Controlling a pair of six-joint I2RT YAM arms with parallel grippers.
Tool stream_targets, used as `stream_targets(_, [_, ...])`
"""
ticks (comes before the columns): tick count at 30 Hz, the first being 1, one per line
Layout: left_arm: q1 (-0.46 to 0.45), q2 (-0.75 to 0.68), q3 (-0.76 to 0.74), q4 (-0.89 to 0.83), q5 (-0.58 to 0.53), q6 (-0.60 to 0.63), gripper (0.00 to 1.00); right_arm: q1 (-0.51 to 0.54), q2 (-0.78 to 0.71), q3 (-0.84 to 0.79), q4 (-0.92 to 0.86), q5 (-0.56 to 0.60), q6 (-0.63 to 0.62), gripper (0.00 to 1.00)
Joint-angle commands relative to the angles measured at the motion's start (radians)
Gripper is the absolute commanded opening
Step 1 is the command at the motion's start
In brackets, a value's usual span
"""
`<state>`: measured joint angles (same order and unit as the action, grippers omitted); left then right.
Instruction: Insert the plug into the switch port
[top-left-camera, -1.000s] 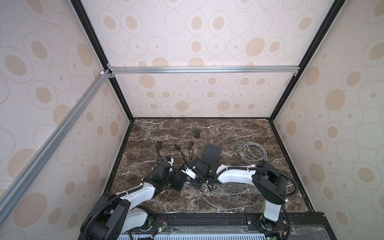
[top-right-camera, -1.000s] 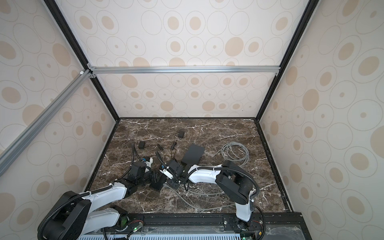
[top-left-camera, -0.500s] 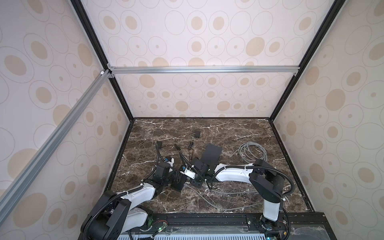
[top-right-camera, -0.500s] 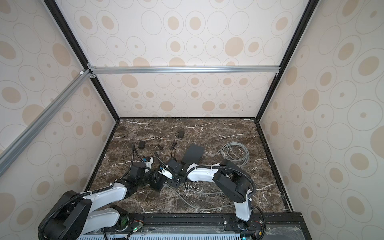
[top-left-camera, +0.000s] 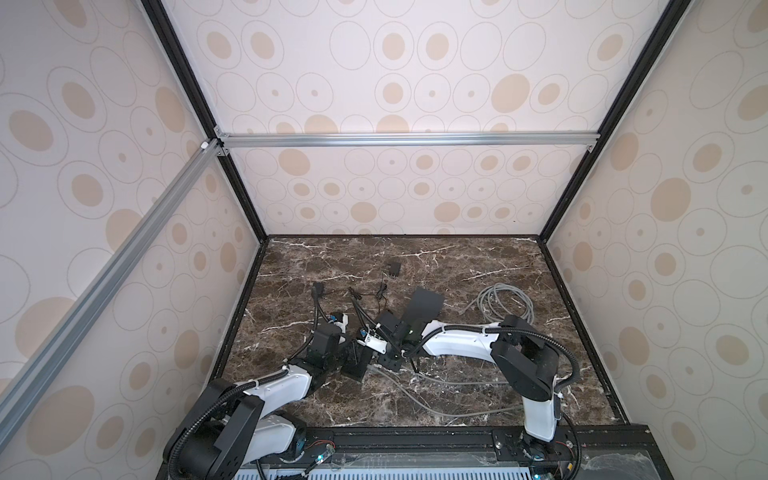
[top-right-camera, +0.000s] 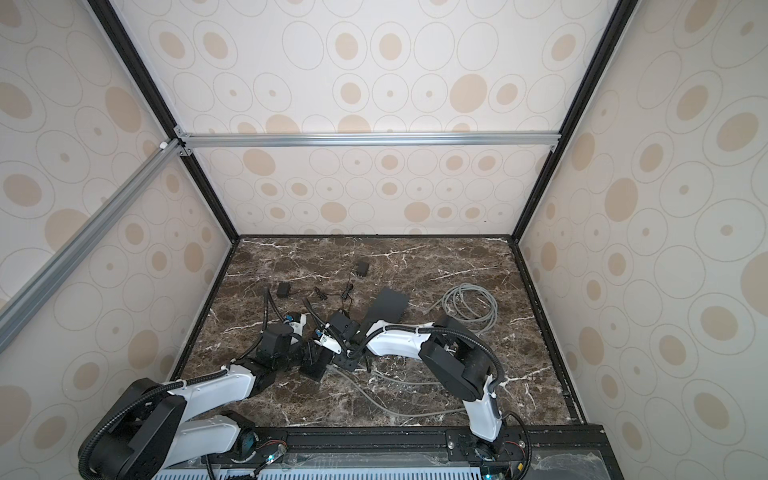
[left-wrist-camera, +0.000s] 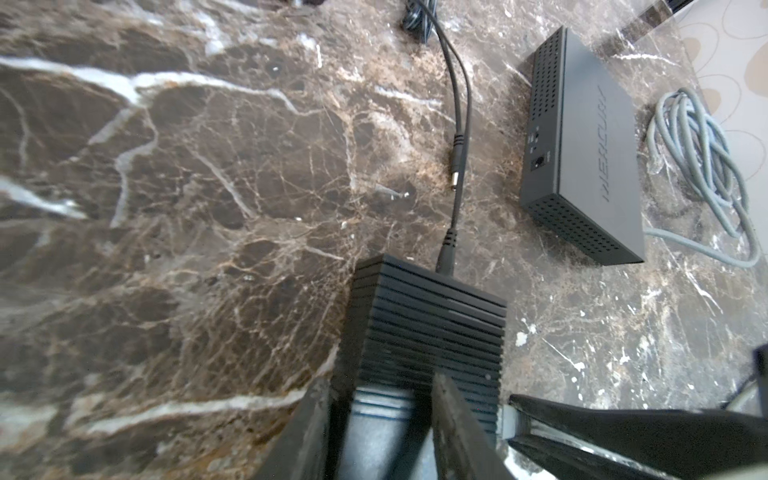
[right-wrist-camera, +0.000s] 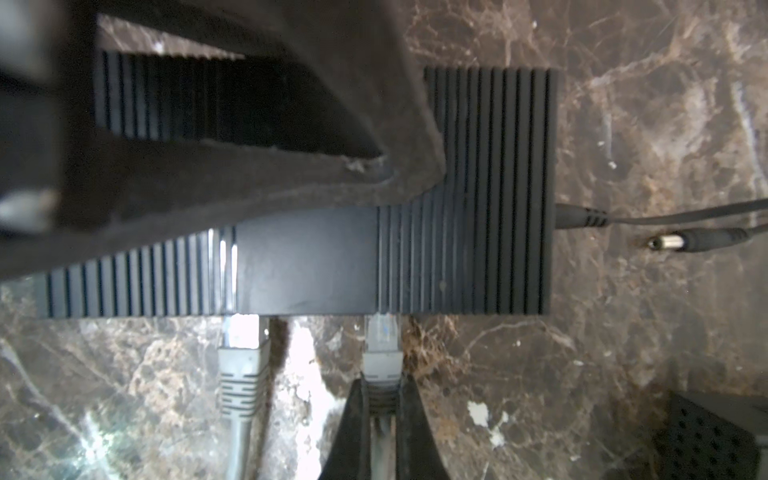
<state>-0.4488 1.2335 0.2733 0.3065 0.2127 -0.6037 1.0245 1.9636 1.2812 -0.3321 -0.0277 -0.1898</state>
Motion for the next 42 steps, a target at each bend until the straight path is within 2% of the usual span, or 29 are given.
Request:
stream_targets(1, [-0.084,0.037,-0.017,-0.07,0.192,0.022,0.39,0.016,0.023,0.103,0.345,-0.088,-0.025,0.0])
stream_targets(8, [-0.117,0.037,-0.031,-0.05,0.204,0.03,0.39,0.015,-0.012,0.087,0.439,-0.12,-0.02,0.0])
stream_targets(13, [-0.136,0.043,-0.031,-0.041,0.212,0.039,0.39,-0.001,-0.048,0.015,0.601,-0.132,0.035,0.0])
stream_targets(30, [-0.209,0.09,-0.011,0.0,0.24,0.044,0.39,0.009,0.044,0.204,0.542,-0.202,0.05,0.0])
stream_targets(42, [-0.231,0.109,-0.013,-0.001,0.222,0.044,0.39,0.019,0.005,0.238,0.57,-0.198,0.062,0.0])
